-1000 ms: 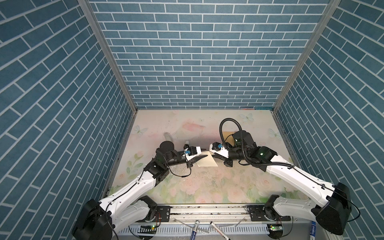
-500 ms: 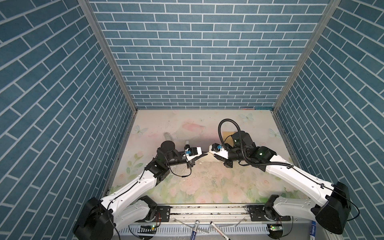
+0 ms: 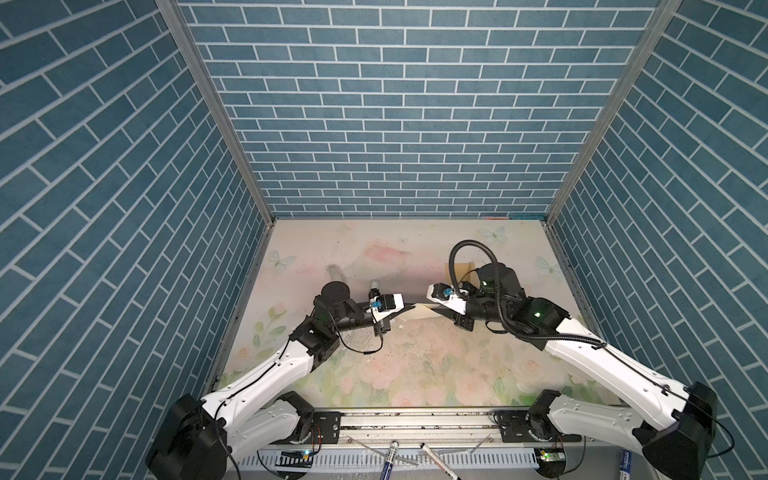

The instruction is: Place the letter into the envelope and seal it

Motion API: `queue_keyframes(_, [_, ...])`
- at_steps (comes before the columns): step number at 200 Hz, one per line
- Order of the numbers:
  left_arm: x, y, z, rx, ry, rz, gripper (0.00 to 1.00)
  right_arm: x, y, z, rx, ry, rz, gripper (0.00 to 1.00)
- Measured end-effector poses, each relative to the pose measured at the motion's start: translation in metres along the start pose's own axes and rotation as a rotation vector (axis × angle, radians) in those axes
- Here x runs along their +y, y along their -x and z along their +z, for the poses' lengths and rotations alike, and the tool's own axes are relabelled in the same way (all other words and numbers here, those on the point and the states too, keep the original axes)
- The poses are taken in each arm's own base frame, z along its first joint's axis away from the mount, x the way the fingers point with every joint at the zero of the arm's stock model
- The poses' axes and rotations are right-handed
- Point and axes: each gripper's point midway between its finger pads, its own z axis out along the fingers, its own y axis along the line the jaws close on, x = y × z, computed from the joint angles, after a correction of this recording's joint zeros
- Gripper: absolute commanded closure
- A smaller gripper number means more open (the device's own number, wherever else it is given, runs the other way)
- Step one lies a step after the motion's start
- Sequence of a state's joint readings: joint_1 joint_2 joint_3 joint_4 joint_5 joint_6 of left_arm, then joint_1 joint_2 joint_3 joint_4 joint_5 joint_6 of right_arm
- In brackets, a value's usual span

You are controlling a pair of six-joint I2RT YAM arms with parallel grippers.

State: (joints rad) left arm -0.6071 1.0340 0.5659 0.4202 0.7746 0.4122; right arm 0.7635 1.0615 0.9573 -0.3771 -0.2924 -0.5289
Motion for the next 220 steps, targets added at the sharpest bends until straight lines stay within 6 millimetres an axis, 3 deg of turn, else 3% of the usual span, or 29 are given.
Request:
queue_keyframes(18, [0.001, -0.002, 0.0, 0.009, 0.009, 0.001, 1.0, -0.013, 0.005, -0.018, -0.028, -0.06, 0.011, 0.53])
queue_keyframes(38, [0.002, -0.002, 0.0, 0.011, 0.012, 0.002, 1.0, -0.007, 0.012, -0.023, -0.068, -0.029, 0.015, 0.53])
queue_keyframes(108, [0.002, -0.01, 0.004, 0.027, 0.004, -0.017, 1.0, 0.023, 0.03, 0.008, -0.109, 0.204, 0.056, 0.62])
queue_keyframes(220, [0.001, -0.01, 0.004, 0.027, 0.003, -0.018, 1.0, 0.031, 0.041, 0.027, -0.125, 0.276, 0.044, 0.89])
